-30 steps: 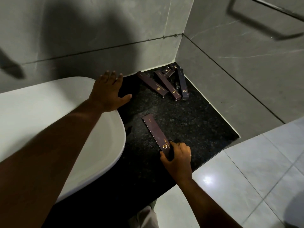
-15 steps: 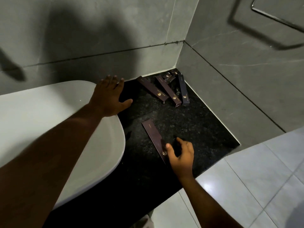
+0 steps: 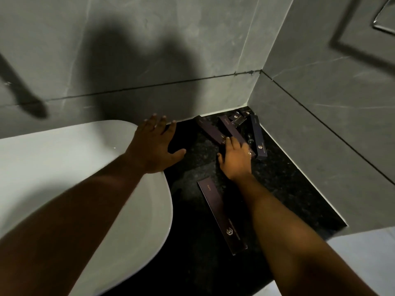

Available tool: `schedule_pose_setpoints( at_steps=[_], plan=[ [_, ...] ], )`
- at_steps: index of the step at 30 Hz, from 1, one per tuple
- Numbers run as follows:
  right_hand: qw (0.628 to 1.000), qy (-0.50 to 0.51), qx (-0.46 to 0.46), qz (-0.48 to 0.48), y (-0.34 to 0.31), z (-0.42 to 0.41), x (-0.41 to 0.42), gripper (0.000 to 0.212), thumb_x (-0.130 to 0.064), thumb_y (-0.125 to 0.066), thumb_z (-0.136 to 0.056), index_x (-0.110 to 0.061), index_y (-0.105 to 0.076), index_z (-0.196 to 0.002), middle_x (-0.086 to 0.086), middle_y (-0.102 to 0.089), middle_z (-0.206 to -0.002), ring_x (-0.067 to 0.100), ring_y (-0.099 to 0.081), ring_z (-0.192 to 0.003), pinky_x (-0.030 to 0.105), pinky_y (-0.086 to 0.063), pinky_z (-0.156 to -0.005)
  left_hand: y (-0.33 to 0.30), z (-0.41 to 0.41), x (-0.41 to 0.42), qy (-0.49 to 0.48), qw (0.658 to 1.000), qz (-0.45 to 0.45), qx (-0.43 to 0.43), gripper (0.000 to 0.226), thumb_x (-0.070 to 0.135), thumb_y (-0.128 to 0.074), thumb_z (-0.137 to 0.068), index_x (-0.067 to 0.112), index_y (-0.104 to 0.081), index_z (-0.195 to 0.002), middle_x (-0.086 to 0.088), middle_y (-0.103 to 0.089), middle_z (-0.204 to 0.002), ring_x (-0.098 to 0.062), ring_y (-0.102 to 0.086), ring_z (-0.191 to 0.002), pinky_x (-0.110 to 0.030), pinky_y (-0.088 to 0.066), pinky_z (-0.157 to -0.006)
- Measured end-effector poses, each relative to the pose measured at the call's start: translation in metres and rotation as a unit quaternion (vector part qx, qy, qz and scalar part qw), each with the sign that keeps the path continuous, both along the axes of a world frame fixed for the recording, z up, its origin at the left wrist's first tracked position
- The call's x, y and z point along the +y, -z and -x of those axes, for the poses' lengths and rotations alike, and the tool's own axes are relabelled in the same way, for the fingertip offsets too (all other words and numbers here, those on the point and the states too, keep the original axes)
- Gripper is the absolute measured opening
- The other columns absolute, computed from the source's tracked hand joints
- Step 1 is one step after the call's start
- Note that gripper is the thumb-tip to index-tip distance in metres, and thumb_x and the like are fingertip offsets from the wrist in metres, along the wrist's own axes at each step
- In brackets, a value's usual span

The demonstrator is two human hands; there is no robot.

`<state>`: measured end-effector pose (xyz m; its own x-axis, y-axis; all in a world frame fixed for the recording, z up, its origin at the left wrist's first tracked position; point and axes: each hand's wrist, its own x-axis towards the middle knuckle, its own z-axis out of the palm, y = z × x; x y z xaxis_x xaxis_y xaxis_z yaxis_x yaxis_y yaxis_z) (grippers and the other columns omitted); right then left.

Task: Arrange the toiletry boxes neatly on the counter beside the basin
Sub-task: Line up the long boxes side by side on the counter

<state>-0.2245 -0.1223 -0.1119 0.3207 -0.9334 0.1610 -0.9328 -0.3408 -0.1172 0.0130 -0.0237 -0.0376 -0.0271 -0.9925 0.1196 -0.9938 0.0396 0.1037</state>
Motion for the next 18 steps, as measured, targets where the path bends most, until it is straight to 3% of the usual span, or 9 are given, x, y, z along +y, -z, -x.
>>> schedule_pose_setpoints(
  at_steps=[6, 12, 18],
  plan=[
    [0.999, -0.005, 0.04, 0.003, -0.004, 0.002, -0.016, 0.053, -0.04, -0.048, -0.091, -0.007, -0.046, -0.132, 0.017, -0.057, -0.127, 0.038, -0.045, -0.112, 0.044, -0.038, -0.095, -0.001, -0.001, -0.002, -0.008, 1.0, -0.003, -0.011, 0.094, 0.075, -0.013, -0.072, 0.017, -0.017, -0.146, -0.018, -0.018, -0.155, -0.037, -0.006, -0.142, -0.05, -0.007, -0.114],
    [0.983, 0.076, -0.158, -0.049, 0.007, 0.052, 0.048, 0.048, -0.041, -0.058, -0.082, -0.011, -0.058, -0.12, 0.018, -0.055, -0.111, 0.038, -0.047, -0.103, 0.042, -0.041, -0.09, -0.002, -0.002, -0.001, -0.005, 1.0, -0.007, 0.002, 0.093, 0.075, -0.013, -0.073, 0.018, -0.013, -0.147, -0.016, -0.01, -0.157, -0.035, 0.001, -0.143, -0.049, -0.002, -0.114],
    [0.978, 0.091, -0.181, -0.05, 0.019, 0.101, 0.131, 0.057, -0.048, -0.057, -0.072, -0.012, -0.063, -0.115, 0.013, -0.056, -0.097, 0.031, -0.049, -0.093, 0.041, -0.042, -0.086, 0.0, -0.001, 0.0, 0.0, 1.0, 0.008, 0.018, 0.092, 0.074, -0.015, -0.074, 0.017, -0.016, -0.146, -0.018, -0.013, -0.156, -0.037, -0.002, -0.143, -0.051, -0.005, -0.115]
  ],
)
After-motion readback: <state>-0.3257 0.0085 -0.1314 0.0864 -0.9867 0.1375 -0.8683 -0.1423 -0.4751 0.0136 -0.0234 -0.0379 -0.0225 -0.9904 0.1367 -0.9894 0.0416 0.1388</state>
